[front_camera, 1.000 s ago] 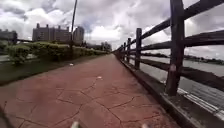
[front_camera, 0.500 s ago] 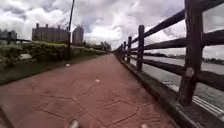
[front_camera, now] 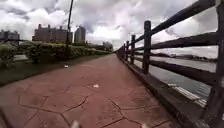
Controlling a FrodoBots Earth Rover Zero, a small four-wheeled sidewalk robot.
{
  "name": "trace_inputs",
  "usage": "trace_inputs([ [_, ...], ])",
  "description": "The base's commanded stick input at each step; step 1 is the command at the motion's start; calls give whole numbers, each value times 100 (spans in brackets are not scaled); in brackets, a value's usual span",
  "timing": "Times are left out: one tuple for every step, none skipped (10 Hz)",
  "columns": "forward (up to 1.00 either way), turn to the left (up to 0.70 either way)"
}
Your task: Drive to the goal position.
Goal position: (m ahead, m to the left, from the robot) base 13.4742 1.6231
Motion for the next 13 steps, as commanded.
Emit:
trace_inputs([
  [70,0],
  [70,0],
  [70,0],
  [70,0],
  [70,0],
  [70,0],
  [70,0],
  [70,0],
  [70,0],
  [70,0],
  [70,0],
  [70,0],
  [70,0],
])
